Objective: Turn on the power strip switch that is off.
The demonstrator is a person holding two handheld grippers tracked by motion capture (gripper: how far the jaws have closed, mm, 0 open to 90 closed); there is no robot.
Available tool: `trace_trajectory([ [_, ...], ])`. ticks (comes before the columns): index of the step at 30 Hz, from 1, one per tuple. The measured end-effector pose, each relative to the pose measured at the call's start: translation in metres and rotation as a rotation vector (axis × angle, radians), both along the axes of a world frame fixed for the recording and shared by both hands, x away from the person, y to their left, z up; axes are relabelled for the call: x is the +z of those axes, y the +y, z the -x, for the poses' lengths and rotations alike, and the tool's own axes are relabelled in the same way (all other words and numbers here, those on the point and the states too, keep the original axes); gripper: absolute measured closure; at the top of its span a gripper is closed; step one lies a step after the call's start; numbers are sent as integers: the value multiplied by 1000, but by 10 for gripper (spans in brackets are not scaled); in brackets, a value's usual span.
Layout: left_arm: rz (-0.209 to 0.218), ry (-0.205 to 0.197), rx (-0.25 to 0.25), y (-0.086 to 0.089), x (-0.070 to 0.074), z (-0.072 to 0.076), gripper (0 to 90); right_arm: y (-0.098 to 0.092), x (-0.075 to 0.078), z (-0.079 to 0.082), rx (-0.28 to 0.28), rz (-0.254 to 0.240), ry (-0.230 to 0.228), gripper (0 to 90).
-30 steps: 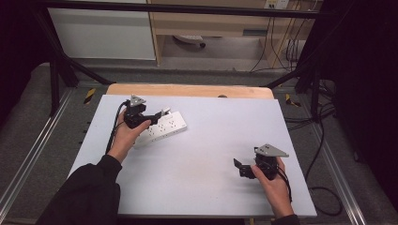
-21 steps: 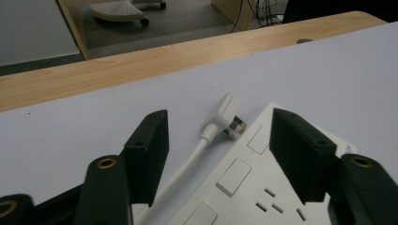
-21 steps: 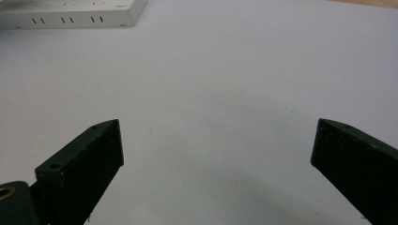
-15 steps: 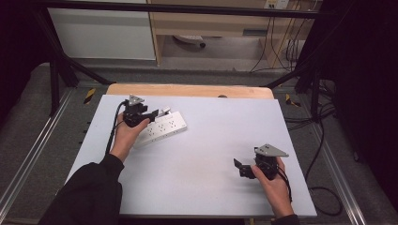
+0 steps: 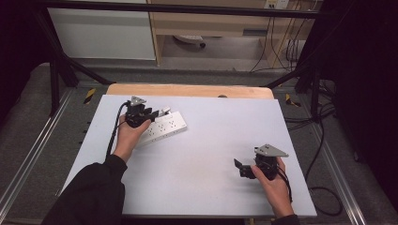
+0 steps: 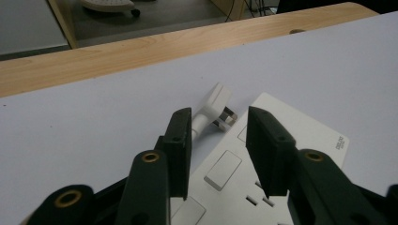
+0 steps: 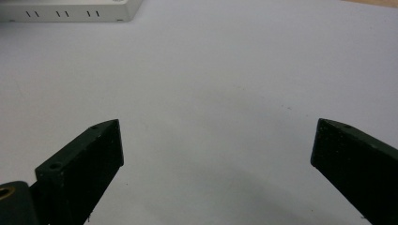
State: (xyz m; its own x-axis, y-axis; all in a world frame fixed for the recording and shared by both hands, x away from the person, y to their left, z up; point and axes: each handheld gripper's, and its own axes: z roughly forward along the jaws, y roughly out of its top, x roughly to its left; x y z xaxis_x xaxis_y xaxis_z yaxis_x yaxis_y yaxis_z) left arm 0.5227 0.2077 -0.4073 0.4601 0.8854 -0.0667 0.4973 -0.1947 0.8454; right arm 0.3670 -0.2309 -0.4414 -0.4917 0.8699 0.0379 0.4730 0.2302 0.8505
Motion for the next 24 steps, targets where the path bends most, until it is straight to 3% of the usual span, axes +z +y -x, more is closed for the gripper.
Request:
trace_trajectory([
  [5,-7,-10,-8,0,-1,-1,697,0,0,0,2,4,-2,32],
  [24,-28,43,-40,-3,-12,-4,851,-1,0,0,-1,5,-1,32],
])
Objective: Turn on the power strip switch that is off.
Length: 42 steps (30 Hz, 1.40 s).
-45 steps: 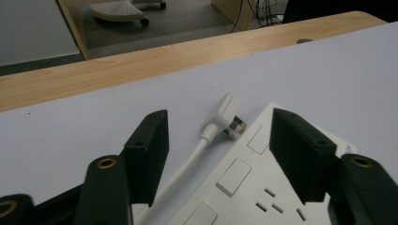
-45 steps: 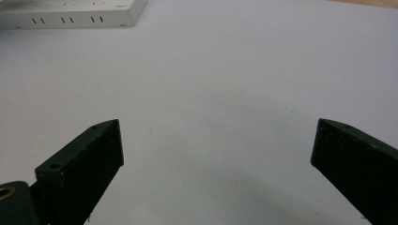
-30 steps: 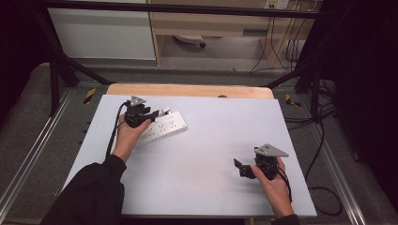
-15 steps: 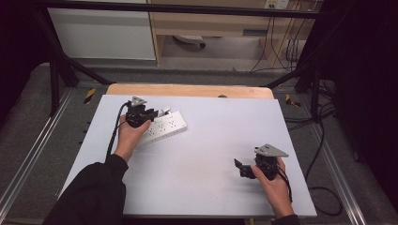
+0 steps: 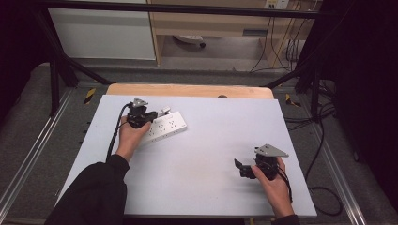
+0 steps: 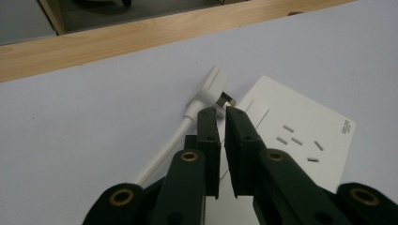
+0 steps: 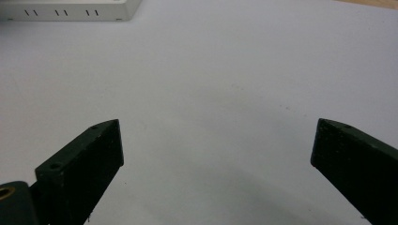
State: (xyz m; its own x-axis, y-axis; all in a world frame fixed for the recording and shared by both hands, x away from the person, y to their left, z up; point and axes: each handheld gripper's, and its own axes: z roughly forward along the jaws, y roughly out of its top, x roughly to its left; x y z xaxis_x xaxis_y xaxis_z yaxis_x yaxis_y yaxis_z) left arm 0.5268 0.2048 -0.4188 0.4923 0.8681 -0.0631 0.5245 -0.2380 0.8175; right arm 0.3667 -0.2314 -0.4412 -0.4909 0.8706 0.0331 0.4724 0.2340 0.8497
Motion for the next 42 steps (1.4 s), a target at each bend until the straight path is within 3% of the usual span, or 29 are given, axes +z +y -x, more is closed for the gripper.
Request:
trace_trajectory([
  [7,-9,21,-6,-1,-4,-1,900,-1,0,0,0,0,-3,32],
  [42,-28,52,-4,1,-12,-2,900,-1,0,0,2,1,-6,31],
])
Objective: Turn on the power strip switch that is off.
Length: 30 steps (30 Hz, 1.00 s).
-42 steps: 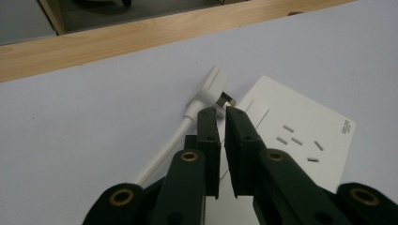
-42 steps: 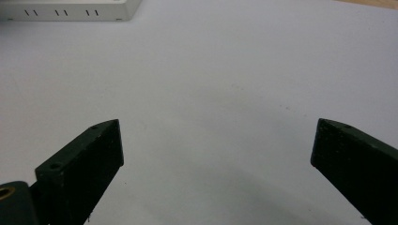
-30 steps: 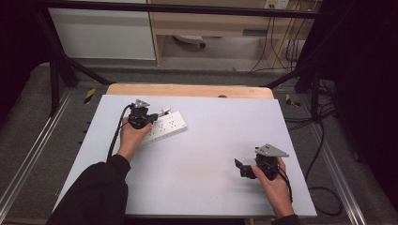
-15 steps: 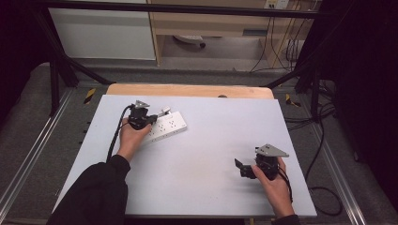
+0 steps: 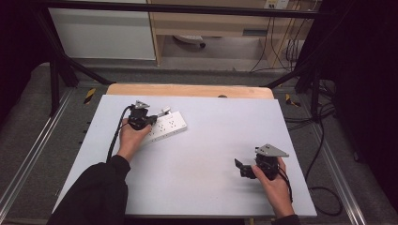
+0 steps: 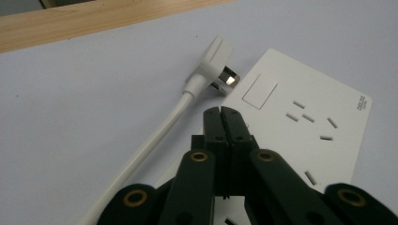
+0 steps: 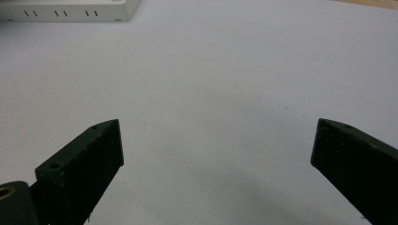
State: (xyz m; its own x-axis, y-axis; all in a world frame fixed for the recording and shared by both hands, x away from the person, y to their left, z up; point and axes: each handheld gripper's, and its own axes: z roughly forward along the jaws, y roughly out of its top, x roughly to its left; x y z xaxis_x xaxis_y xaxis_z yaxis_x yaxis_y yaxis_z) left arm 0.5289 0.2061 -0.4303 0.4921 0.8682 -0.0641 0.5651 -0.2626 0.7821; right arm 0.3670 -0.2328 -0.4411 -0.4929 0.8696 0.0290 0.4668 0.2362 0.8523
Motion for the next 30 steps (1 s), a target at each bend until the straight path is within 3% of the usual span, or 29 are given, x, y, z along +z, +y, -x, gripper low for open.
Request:
trace_trajectory([
  [18,31,9,4,1,-2,1,900,0,0,0,-1,0,3,31],
  [30,11,16,8,4,-3,1,900,1,0,0,0,0,7,31],
])
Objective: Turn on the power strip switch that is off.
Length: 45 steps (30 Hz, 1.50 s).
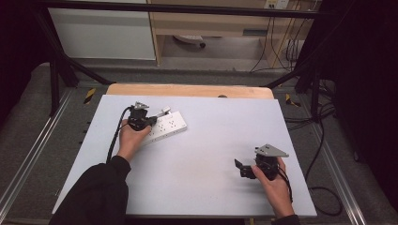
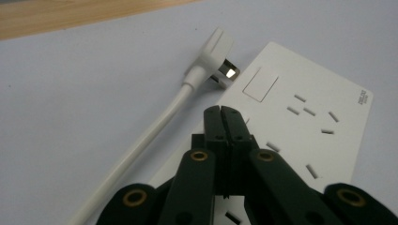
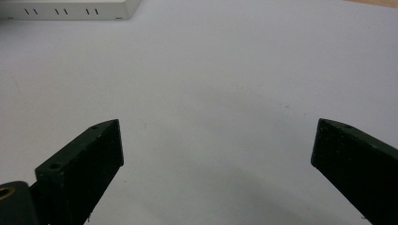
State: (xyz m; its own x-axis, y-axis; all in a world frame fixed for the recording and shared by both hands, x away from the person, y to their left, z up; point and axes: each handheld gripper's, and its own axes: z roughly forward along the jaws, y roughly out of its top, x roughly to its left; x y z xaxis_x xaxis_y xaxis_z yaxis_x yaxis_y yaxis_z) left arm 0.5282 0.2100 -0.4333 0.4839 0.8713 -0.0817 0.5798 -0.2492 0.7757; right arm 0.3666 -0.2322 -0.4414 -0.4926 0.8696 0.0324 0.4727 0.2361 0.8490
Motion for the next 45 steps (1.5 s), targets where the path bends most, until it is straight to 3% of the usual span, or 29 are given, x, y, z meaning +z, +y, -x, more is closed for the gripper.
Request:
trace_trajectory([
  [6,42,6,8,5,-2,-1,900,0,0,0,2,0,2,31],
  [36,53,-20,-7,-1,-4,1,900,0,0,0,1,1,1,30],
  [38,94,-8,-8,0,-3,1,900,-1,0,0,2,-1,0,30],
  [45,83,-45,-11,1,2,2,900,0,0,0,1,0,0,30],
])
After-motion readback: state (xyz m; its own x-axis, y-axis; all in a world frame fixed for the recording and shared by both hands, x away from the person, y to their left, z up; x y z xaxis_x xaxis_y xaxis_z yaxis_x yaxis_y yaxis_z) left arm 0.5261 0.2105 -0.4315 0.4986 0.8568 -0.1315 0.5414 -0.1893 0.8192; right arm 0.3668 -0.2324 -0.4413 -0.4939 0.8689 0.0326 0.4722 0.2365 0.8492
